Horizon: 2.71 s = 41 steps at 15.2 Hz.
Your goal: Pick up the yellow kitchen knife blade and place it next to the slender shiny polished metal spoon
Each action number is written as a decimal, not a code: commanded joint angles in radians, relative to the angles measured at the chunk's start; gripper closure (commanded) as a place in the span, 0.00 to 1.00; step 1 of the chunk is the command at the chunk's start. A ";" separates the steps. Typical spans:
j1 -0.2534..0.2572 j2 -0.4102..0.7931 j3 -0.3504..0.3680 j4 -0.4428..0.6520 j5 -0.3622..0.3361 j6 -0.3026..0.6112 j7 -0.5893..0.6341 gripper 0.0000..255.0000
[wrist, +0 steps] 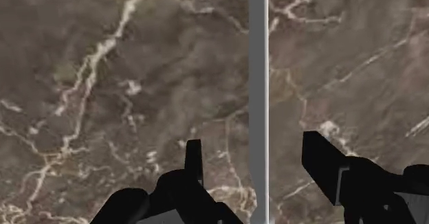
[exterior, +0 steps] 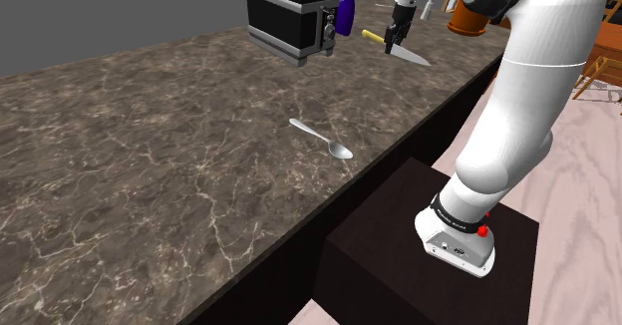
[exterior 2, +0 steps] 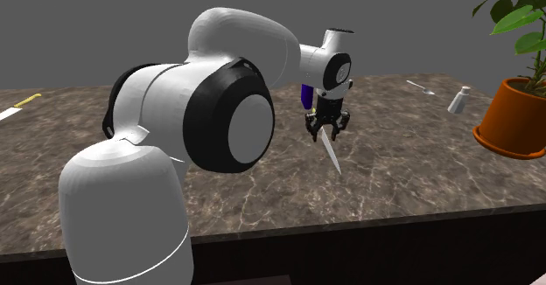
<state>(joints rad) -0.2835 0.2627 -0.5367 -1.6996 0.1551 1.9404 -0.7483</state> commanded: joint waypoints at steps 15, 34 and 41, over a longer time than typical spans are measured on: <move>-0.001 -0.013 -0.004 0.065 -0.010 -0.076 0.008 1.00; 0.001 -0.032 -0.007 0.277 -0.025 -0.302 0.038 1.00; 0.137 -0.243 0.058 0.036 -0.138 -0.240 0.232 1.00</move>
<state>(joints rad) -0.1681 0.0571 -0.4933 -1.6113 0.0371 1.6802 -0.5539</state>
